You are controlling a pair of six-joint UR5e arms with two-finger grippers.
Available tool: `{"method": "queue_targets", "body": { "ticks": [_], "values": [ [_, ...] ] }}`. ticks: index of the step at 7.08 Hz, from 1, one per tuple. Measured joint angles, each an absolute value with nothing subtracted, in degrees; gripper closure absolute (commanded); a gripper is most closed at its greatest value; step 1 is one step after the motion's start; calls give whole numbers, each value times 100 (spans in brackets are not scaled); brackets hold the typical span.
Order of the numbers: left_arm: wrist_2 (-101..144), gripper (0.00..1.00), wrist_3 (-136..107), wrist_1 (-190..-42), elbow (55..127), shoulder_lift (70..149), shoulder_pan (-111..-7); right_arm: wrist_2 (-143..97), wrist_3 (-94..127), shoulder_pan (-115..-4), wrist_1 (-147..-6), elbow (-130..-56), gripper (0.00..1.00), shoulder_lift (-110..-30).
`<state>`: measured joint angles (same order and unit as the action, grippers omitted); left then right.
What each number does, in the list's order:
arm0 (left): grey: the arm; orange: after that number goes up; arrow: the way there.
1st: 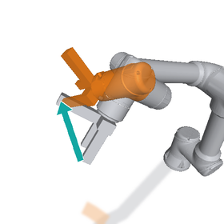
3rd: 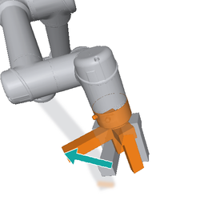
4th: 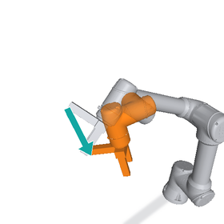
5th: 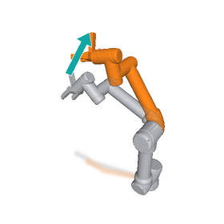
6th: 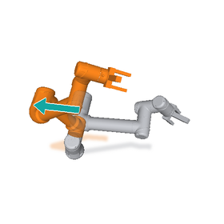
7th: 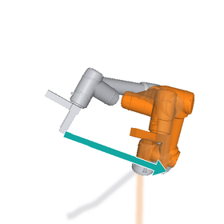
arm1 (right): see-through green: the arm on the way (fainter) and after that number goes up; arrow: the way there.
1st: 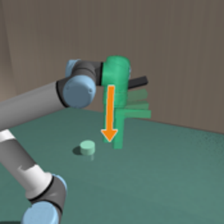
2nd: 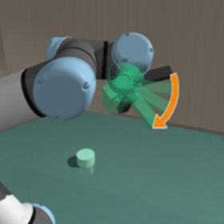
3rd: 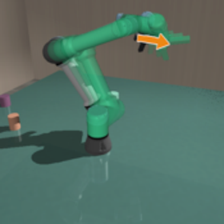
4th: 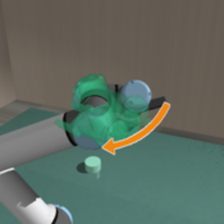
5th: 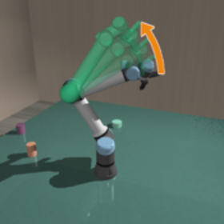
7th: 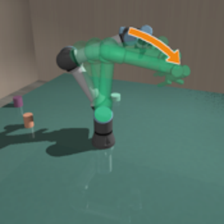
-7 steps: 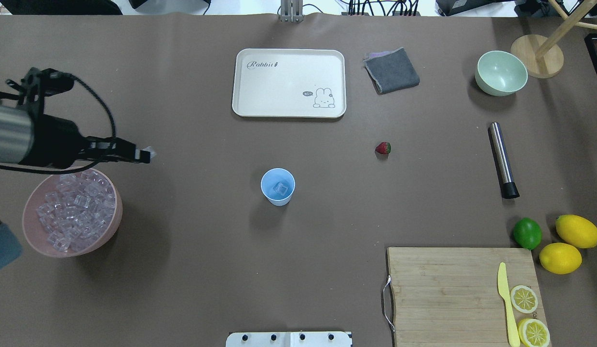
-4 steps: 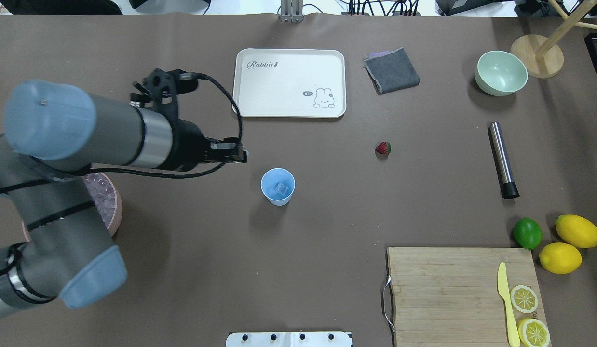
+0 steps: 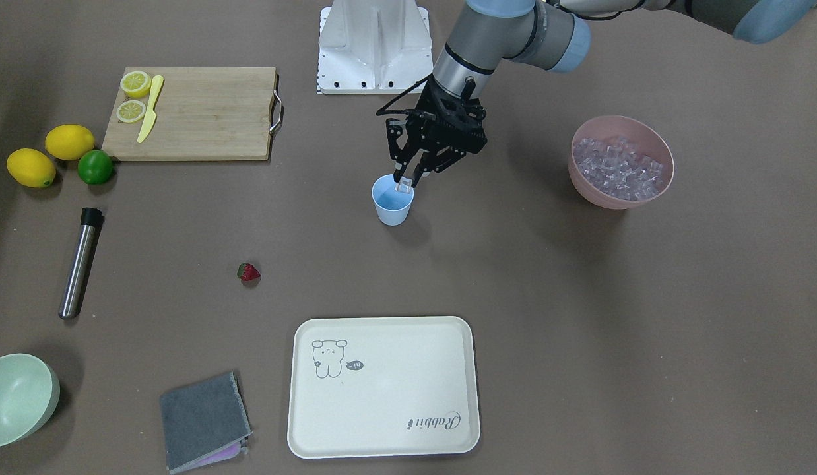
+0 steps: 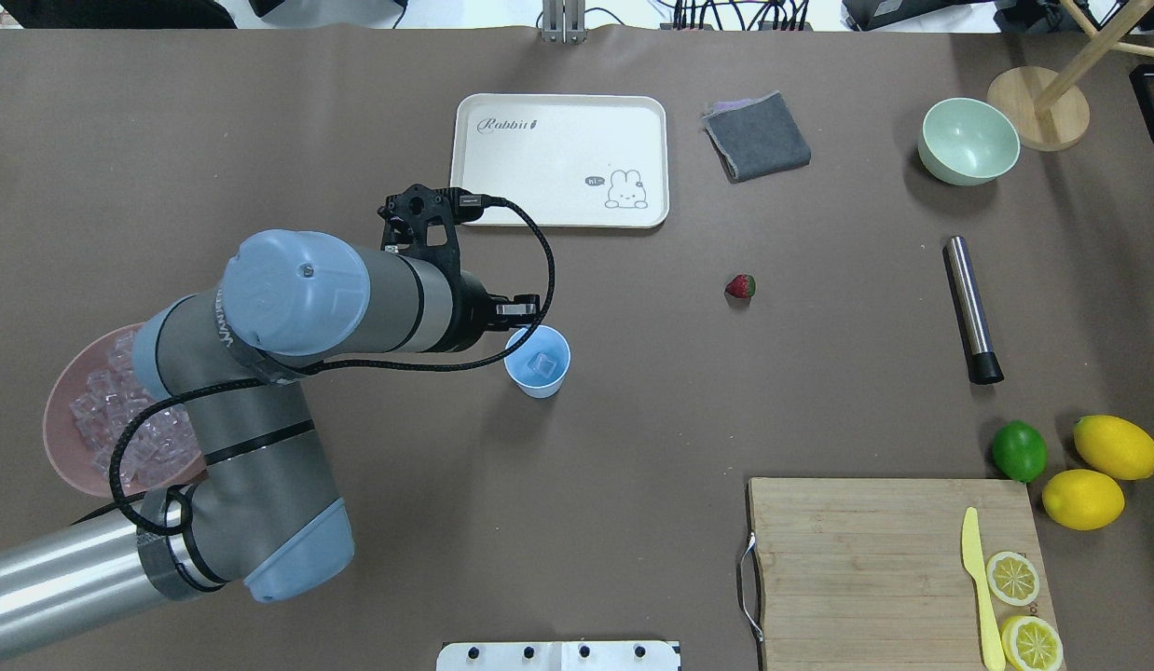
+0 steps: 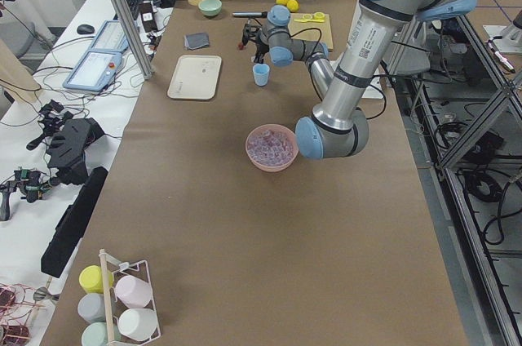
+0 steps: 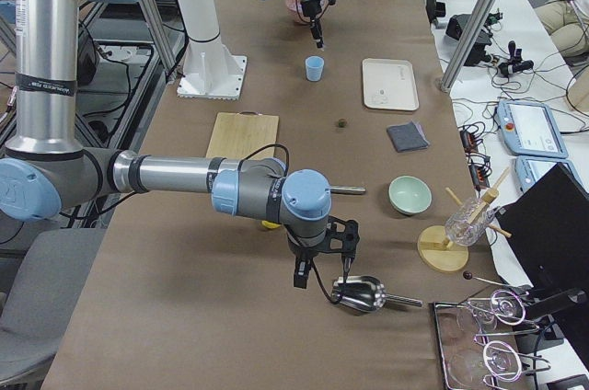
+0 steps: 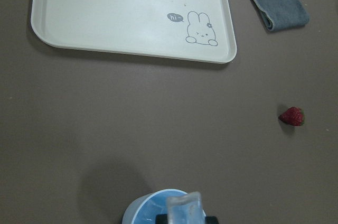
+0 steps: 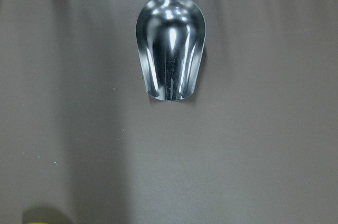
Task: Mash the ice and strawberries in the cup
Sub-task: 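Carry the ice cube over the blue cup and release it, then return the left gripper into the ice bowl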
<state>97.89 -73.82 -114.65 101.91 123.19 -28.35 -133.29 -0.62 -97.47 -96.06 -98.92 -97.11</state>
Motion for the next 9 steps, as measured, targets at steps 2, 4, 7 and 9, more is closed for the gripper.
{"method": "queue_targets", "body": {
  "ticks": [2,4,7,9],
  "values": [
    [9498,100,-7393,-11578,10001,12345,-2581,-13332,-61,-9747,-9606,-9882,0,-9715],
    [9410,2,-7403,-11589,9984,12340,-2470,-13335,-61,-9747,-9607,-9879,0,-9728],
    [9411,3,-7396,-11545,10143,12313,-2510,-13341,-61,-9747,-9606,-9886,0,-9736],
    [9621,3,-7148,-10799,10612,12135,-2917,-13342,-59,-9747,-9606,-9899,0,-9725]
  ]
}}
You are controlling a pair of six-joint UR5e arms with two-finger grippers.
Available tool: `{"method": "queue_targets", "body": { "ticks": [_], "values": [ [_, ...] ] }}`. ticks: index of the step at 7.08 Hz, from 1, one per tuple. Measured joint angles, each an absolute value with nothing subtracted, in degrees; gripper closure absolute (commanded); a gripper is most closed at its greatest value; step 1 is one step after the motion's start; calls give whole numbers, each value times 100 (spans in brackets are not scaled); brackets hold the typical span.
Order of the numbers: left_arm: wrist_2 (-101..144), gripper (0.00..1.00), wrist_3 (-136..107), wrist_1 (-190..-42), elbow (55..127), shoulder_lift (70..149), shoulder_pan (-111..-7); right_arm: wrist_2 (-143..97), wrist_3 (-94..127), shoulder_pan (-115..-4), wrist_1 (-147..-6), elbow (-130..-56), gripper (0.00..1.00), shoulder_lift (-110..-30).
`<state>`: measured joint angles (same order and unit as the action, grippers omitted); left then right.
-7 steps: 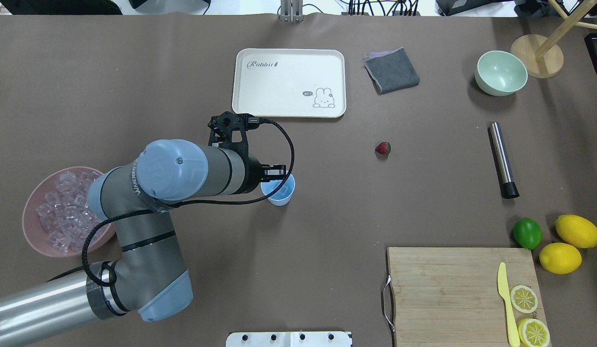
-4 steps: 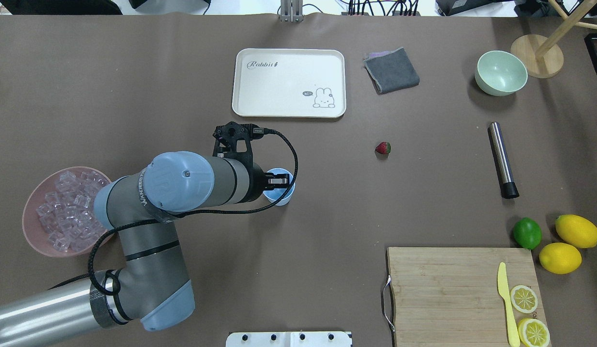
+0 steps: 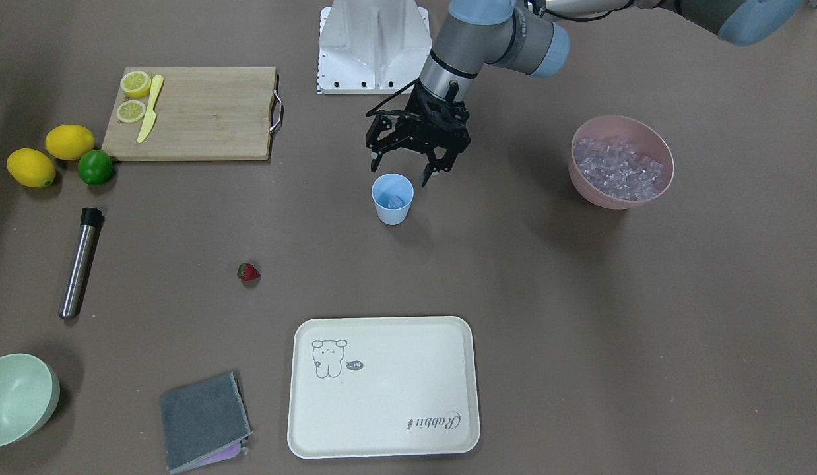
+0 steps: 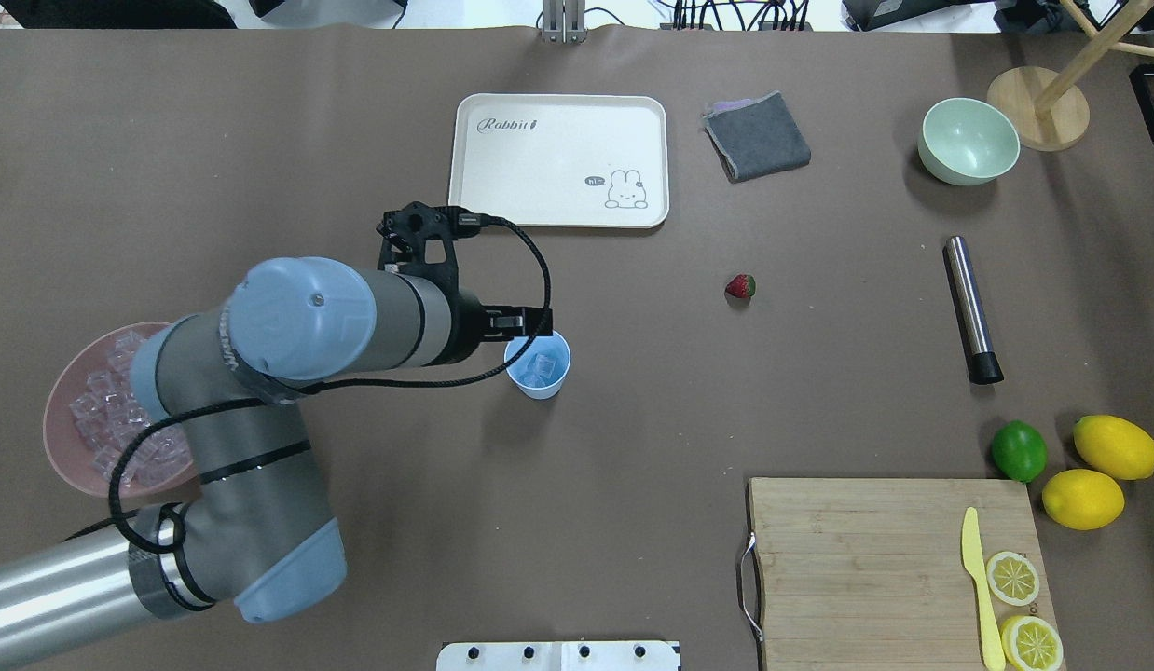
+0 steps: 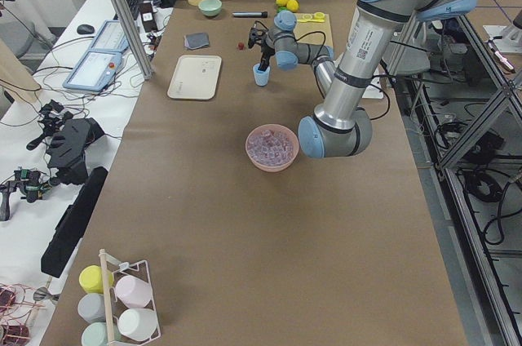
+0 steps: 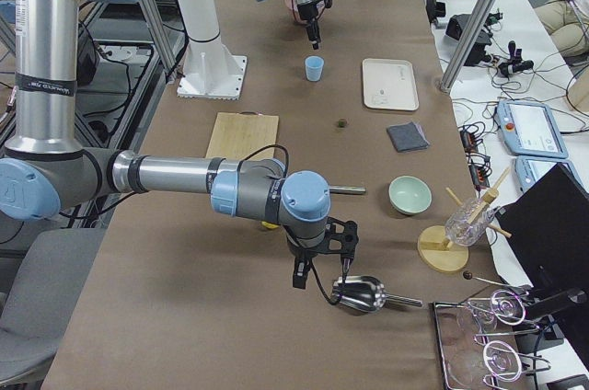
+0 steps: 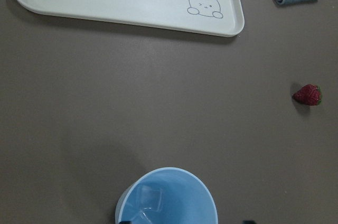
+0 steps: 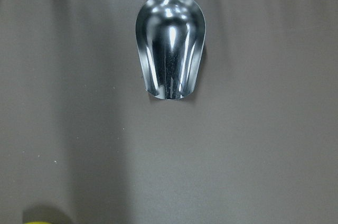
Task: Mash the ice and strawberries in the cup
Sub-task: 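Return the left gripper into the ice bowl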
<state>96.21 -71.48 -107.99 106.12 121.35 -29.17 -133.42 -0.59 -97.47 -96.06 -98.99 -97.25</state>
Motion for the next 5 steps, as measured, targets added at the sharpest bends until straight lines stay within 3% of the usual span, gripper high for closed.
{"method": "queue_targets", "body": {
  "ticks": [2,5],
  "values": [
    [10067,3,-6218,-9678,11243,11650,-3617,-13344,-54,-9745,-9607,-9915,0,-9716],
    [10434,3,-5288,-9450,12215,9798,-4400,-13350,-58,-9742,-9601,-9900,0,-9703]
  ]
}}
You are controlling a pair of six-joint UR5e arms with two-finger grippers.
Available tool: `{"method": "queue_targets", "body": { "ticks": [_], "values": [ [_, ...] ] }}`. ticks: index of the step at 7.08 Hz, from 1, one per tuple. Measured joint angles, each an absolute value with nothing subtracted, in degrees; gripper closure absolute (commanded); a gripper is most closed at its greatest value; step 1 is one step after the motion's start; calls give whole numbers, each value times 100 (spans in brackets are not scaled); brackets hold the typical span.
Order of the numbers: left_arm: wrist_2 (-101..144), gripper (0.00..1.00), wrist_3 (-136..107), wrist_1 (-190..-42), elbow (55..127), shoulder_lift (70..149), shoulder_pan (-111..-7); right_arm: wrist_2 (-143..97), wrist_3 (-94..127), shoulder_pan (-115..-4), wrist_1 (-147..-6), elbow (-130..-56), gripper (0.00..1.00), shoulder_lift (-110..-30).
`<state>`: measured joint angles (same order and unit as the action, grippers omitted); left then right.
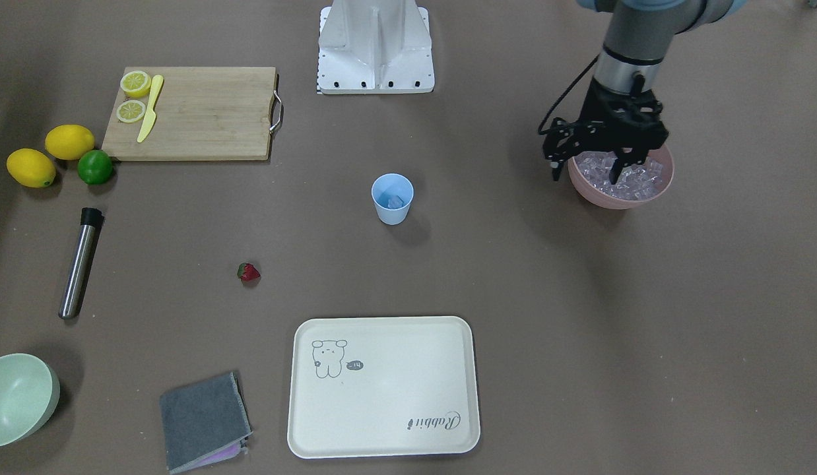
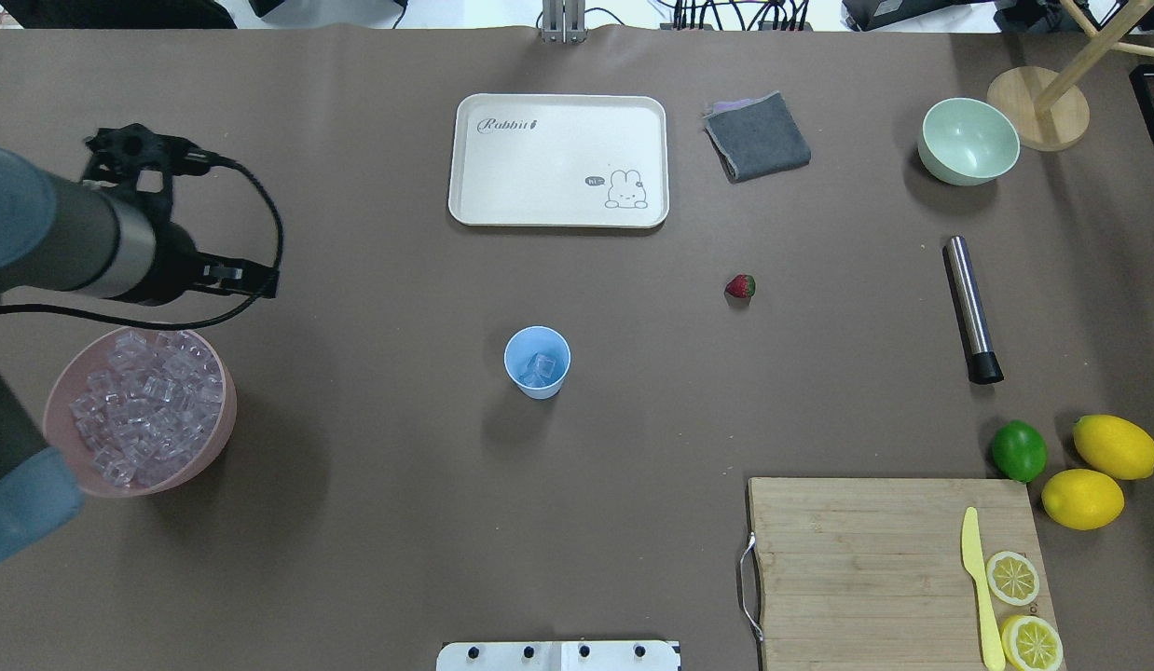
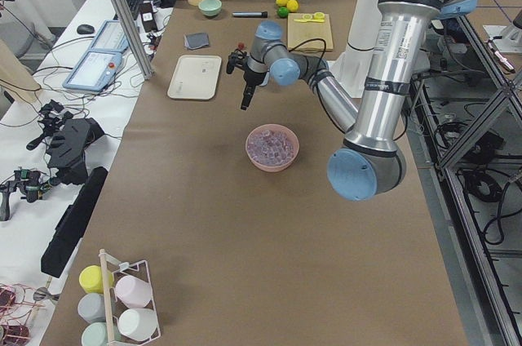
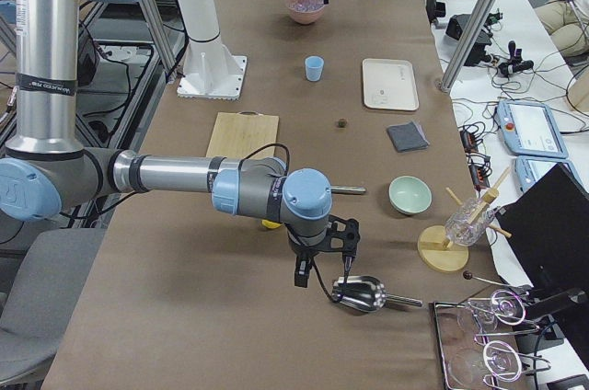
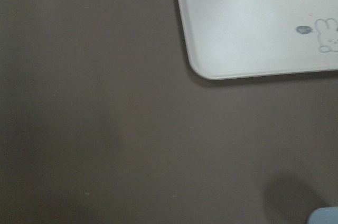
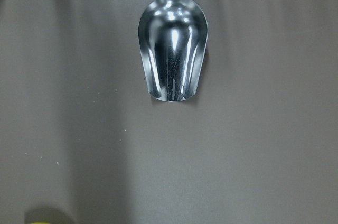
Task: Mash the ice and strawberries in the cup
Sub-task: 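Return the left gripper into the ice bowl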
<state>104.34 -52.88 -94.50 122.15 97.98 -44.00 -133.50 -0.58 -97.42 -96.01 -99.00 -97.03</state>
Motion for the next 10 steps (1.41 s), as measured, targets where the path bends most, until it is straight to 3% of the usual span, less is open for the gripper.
{"method": "queue_targets", "body": {
  "ticks": [3,10],
  "values": [
    [10471,3,-5531,-10444,12269,8523,-4553,-13351,-61,-9739,-9598,-9894,0,-9714],
    [10452,3,-5921,-11277,11457,8428,-4006,-13350,-61,-9739,-9599,-9888,0,-9730]
  ]
}}
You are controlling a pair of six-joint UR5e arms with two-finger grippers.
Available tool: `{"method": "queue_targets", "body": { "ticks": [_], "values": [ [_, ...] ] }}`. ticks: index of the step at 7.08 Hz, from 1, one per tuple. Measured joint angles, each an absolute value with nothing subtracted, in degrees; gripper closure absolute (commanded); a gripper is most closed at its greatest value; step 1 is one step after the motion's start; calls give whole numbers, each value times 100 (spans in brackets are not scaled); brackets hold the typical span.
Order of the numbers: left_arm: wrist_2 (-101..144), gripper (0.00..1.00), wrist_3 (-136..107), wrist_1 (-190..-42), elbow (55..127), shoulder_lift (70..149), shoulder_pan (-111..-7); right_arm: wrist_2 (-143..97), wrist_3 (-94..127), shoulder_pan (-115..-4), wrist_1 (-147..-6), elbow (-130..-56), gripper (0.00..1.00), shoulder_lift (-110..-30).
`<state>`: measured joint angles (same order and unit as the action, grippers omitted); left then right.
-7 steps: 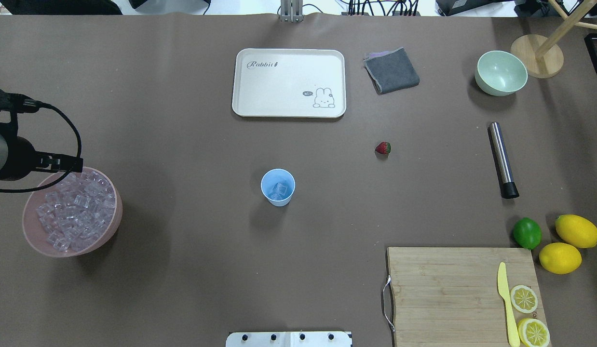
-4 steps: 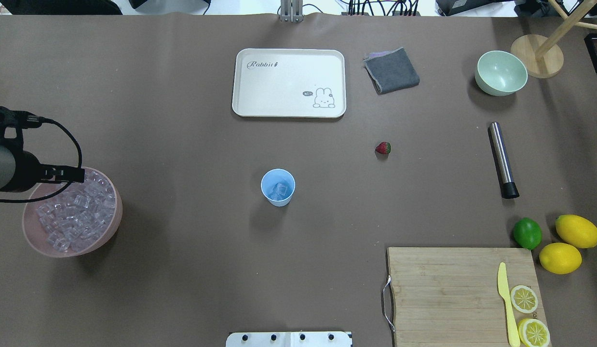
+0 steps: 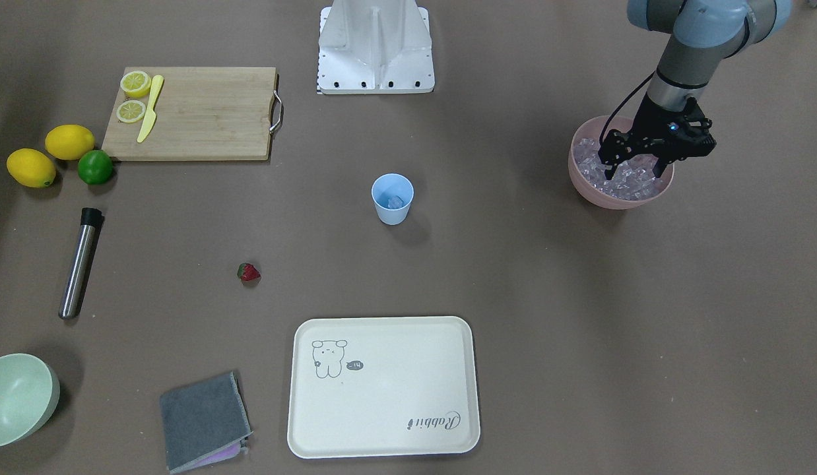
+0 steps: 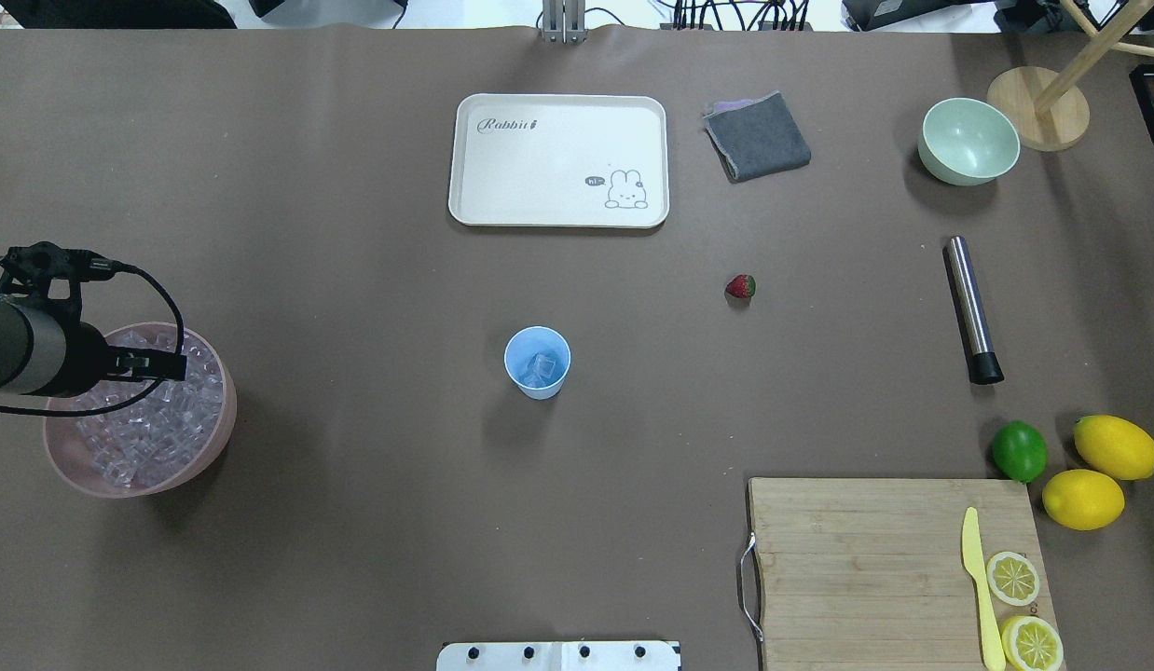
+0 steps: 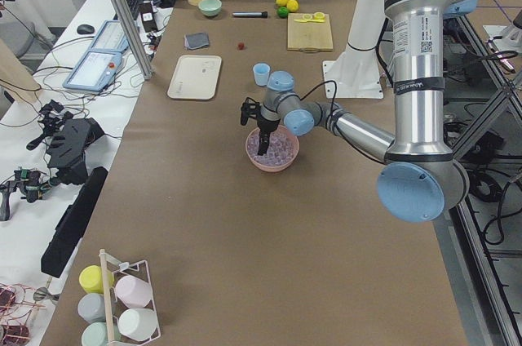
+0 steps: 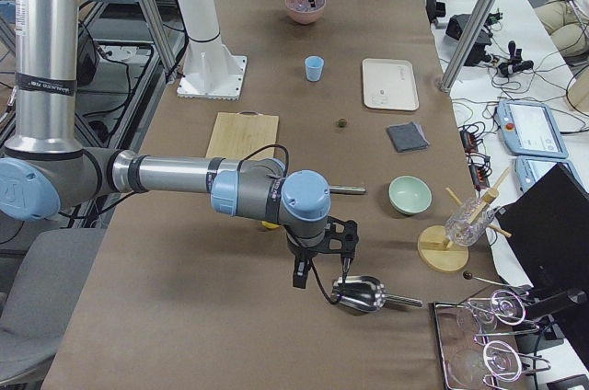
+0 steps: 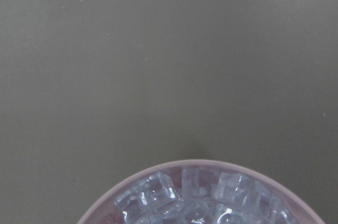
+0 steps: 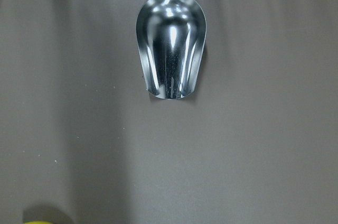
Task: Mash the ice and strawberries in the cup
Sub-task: 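Grasp a third ice cube with the left gripper and lift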
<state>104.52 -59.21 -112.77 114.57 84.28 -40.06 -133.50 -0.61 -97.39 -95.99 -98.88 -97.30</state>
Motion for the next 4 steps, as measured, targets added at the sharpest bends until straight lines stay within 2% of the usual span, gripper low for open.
{"method": "queue_targets", "body": {
  "ticks": [4],
  "values": [
    [10466,3,-5795,-11302,11205,8680,-3988,-13351,-61,-9738,-9601,-9888,0,-9729]
  ]
}}
